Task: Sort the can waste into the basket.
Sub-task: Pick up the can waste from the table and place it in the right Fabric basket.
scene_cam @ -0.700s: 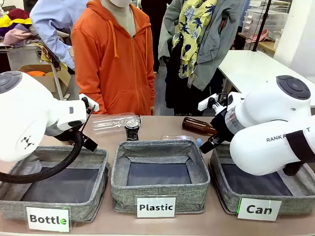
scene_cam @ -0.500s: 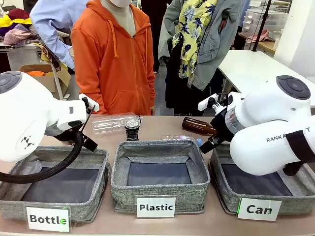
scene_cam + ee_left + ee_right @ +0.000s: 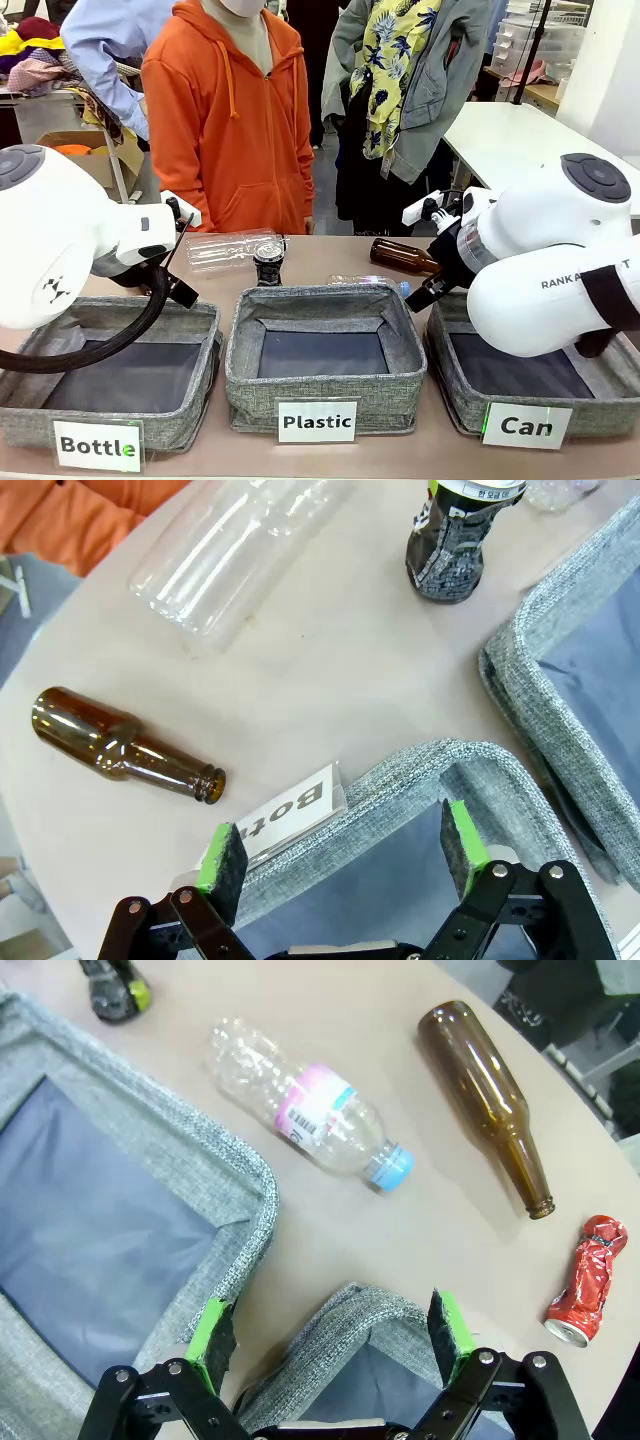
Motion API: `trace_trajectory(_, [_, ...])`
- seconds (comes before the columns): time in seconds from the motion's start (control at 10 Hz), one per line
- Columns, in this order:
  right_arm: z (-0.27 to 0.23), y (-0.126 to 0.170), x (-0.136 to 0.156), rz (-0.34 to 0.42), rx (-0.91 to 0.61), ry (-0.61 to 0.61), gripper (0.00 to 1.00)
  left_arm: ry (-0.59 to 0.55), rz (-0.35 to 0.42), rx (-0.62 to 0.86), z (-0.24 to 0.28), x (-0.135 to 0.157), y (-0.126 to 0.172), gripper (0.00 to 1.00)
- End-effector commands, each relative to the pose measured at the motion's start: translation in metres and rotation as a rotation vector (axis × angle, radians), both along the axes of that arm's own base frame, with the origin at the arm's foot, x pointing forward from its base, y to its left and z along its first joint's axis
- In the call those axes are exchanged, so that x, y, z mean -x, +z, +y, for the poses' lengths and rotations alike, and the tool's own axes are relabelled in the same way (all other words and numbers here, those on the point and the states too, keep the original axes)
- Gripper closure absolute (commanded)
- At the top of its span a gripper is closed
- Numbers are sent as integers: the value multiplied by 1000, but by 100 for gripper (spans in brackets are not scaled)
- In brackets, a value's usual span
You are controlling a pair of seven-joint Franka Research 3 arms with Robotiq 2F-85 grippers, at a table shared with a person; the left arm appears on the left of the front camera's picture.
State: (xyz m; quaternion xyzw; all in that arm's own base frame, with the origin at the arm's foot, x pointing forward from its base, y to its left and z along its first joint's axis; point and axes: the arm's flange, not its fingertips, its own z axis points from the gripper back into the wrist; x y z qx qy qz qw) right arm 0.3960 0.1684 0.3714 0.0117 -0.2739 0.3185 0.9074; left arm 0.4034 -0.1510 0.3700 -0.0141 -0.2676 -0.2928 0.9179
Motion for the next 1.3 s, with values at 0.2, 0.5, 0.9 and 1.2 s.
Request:
trace_trajectory(0.2, [0,0,0,-1,-1,0,0,0,0,0,0,0,0,0])
trace_trajectory(0.5, [0,0,0,-1,-1,0,0,0,0,0,0,0,0,0])
trace_trajectory(0.9, [0,0,0,0,0,0,0,0,0,0,0,0,0,0])
trace_trajectory(1.2, [-22,88,16,35,-104,-43,0,-7,54,184,-11,43,86,0])
